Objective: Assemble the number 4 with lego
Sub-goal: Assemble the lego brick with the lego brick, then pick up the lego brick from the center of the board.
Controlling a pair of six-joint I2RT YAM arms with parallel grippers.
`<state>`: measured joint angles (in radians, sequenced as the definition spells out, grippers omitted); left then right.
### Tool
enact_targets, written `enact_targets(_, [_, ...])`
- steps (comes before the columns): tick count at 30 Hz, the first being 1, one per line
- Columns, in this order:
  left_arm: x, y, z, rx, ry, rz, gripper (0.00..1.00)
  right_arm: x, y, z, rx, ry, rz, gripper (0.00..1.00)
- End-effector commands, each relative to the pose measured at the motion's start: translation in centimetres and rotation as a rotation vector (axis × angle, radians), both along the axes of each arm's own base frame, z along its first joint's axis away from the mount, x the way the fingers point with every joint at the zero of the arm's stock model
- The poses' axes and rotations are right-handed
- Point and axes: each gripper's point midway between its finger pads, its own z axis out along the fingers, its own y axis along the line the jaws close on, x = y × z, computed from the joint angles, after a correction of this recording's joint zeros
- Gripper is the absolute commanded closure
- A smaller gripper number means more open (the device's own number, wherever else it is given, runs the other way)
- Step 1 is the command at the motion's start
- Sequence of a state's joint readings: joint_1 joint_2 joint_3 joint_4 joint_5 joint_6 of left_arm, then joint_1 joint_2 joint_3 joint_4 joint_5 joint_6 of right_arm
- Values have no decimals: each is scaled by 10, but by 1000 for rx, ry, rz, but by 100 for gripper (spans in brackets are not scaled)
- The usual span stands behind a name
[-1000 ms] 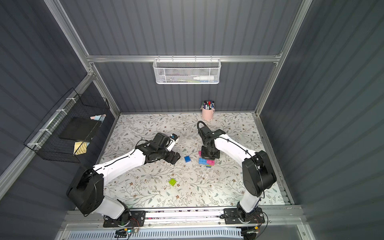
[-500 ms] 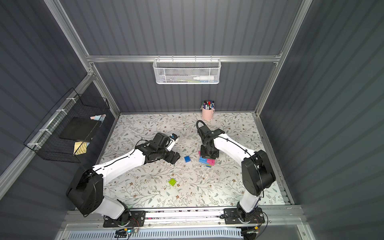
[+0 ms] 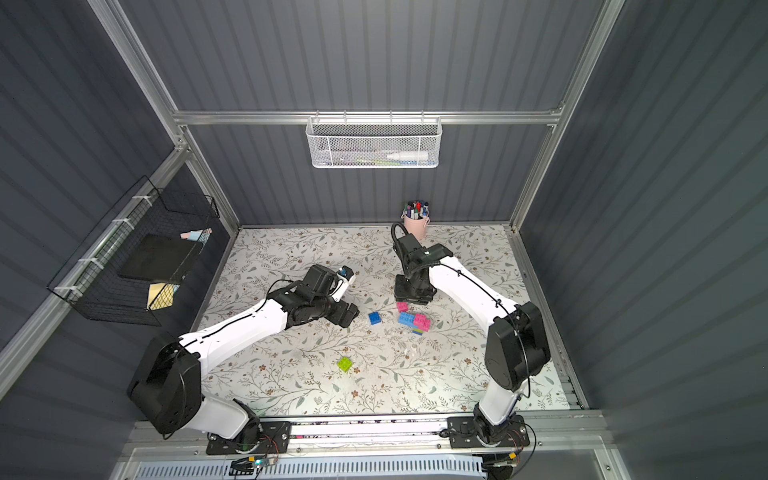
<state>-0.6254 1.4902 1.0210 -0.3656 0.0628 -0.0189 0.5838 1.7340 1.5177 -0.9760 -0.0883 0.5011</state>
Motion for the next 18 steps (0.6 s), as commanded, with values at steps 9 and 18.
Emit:
enact_targets(9, [-26,72,-20,11,112,270,3,-4,64,-35,-27,92,199,41])
enact_targets(18, [-30,79,-13,-88,121,315,1,1,76,-81,-145,131,260,41])
